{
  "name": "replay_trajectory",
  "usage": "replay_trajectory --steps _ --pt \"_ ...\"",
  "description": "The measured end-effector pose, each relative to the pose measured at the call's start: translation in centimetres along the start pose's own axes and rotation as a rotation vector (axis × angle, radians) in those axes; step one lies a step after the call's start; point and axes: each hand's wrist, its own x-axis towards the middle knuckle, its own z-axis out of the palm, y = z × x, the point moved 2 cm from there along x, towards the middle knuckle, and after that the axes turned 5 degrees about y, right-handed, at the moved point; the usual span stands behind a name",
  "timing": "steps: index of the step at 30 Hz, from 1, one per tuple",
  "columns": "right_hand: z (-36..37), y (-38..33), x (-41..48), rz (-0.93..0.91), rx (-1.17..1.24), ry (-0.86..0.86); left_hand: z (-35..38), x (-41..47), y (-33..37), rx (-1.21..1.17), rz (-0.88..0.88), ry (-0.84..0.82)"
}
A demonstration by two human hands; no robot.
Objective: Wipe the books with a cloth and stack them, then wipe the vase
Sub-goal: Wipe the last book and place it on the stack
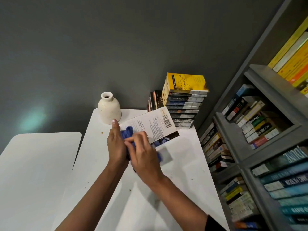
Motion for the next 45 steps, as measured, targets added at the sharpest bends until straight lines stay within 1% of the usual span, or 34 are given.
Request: replay_trajectory --steps 2,5,7,11,14,16,19,20,21,22,24,25,26,28,29,32,33,34,37,39,41,42,45 --pt "-0.9 0.8 -0.1 -0.011 0.018 -0.012 -0.3 0.0 -0.3 -0.014 0.002 -0.006" --pt "-3.2 3.2 1.5 0.016 -0.080 0.080 -0.2 0.1 -0.2 0.009 0.005 -0.007" --pt "-4.3 4.7 3.2 0.073 -0.144 0.123 -0.1 0.1 -0.2 0.030 0.017 -0.017" --pt "-5.9 7.5 4.7 0.189 -0.226 0.193 -0.1 0.1 0.6 0.037 0.096 -0.027" --pt "-6.2 9.0 4.0 0.359 -0.236 0.222 -0.4 0.2 1.1 0.022 0.135 -0.009" --pt "-6.3 10.1 3.1 0.510 -0.201 0.205 -0.6 0.2 1.2 0.012 0.140 0.001" --pt "-7.9 11.3 2.6 0.643 -0.110 0.216 -0.7 0.9 1.5 -0.007 0.142 0.007" --pt "-8.7 11.5 2.7 0.693 -0.109 0.187 -0.7 1.1 1.8 -0.005 0.171 -0.003" --pt "-9.5 11.6 3.0 0.761 -0.117 0.116 -0.6 1.2 2.1 0.011 0.219 -0.019" --pt "-10.3 11.6 3.5 0.836 -0.111 0.003 -0.3 1.1 2.4 0.040 0.270 -0.047" --pt "-10.9 11.5 4.1 0.975 -0.014 -0.224 0.5 0.7 3.1 0.115 0.379 -0.134" --pt "-10.8 11.6 4.4 1.044 0.059 -0.297 0.9 0.4 3.3 0.159 0.439 -0.179" --pt "-10.8 11.6 4.4 1.106 0.121 -0.335 1.3 0.1 3.6 0.210 0.503 -0.223" --pt "-10.7 12.5 4.1 1.204 0.255 -0.340 2.1 0.0 3.8 0.307 0.615 -0.315" --pt "-10.8 13.1 3.8 1.253 0.362 -0.339 2.4 0.0 3.7 0.319 0.644 -0.366" --pt "-10.7 15.2 3.0 1.371 0.790 -0.324 3.0 -0.1 3.0 0.279 0.610 -0.595" --pt "-10.8 15.7 2.8 1.393 0.871 -0.319 3.3 -0.1 2.5 0.309 0.605 -0.659" --pt "-10.9 16.2 2.6 1.406 0.903 -0.315 3.6 -0.1 2.0 0.364 0.634 -0.685" --pt "-11.4 16.9 2.5 1.376 0.791 -0.237 4.2 0.1 0.9 0.510 0.768 -0.598" --pt "-12.1 17.4 2.6 1.365 0.739 -0.137 5.0 -0.1 0.7 0.539 0.781 -0.540" --pt "-12.7 17.9 3.3 1.320 0.767 -0.049 5.8 -0.2 0.5 0.511 0.731 -0.514" --pt "-13.1 18.1 3.8 1.283 0.776 -0.003 6.5 -0.3 0.4 0.474 0.678 -0.508" --pt "-14.1 18.6 5.9 1.107 0.783 0.131 9.0 -0.2 1.0 0.262 0.415 -0.494"
